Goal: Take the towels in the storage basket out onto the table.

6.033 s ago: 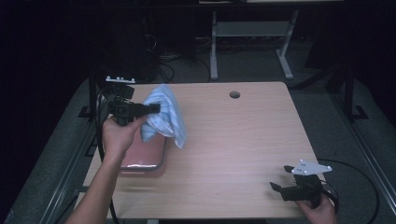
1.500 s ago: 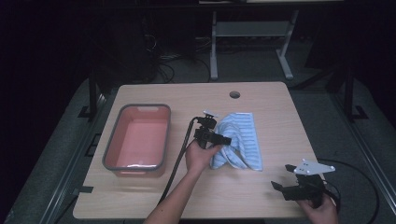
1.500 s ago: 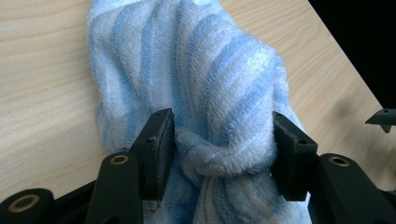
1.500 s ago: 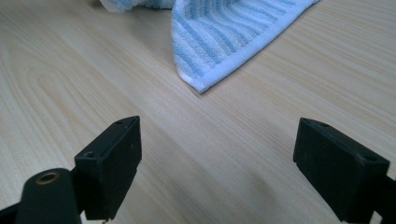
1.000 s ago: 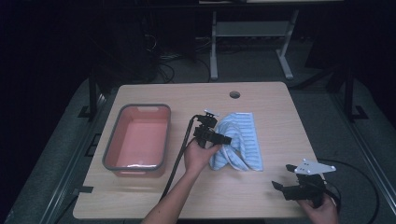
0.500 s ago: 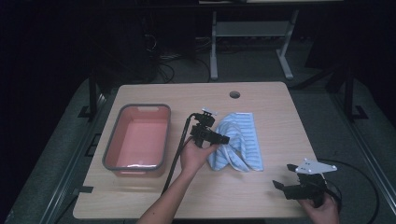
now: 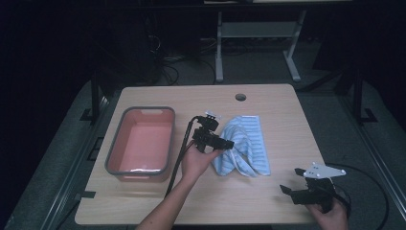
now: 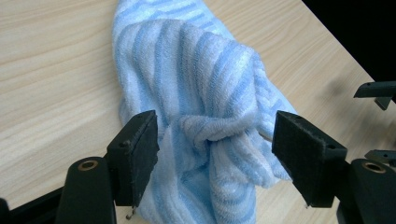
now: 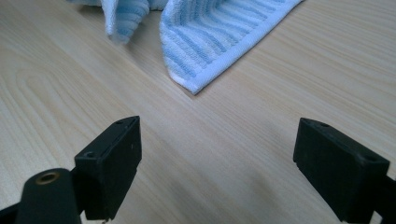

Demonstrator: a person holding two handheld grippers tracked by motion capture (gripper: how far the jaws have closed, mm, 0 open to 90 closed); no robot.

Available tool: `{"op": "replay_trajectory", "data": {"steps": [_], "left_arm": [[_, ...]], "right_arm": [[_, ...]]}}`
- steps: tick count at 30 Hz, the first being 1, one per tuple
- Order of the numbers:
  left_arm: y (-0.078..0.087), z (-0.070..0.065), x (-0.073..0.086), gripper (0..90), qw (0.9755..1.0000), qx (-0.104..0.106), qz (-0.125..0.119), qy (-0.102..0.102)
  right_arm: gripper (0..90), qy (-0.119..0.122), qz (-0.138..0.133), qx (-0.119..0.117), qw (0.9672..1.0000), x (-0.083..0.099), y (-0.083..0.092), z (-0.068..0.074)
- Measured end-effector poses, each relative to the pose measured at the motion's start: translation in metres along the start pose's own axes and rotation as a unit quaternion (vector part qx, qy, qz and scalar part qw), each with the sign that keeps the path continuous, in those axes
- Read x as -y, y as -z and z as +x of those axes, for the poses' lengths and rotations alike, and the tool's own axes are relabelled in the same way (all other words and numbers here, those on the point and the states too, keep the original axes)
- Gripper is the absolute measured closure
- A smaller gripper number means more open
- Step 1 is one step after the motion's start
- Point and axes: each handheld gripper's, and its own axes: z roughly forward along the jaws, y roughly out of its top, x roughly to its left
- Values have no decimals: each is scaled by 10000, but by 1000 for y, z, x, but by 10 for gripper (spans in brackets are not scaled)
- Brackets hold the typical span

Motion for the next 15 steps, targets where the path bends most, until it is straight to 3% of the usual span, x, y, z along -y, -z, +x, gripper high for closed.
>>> {"op": "replay_trajectory", "data": {"steps": [15], "left_arm": [[20, -6, 7, 292, 9998, 8, -18, -174]], "right_arm": [[147, 13, 4, 30, 10000, 0, 1, -1]]}}
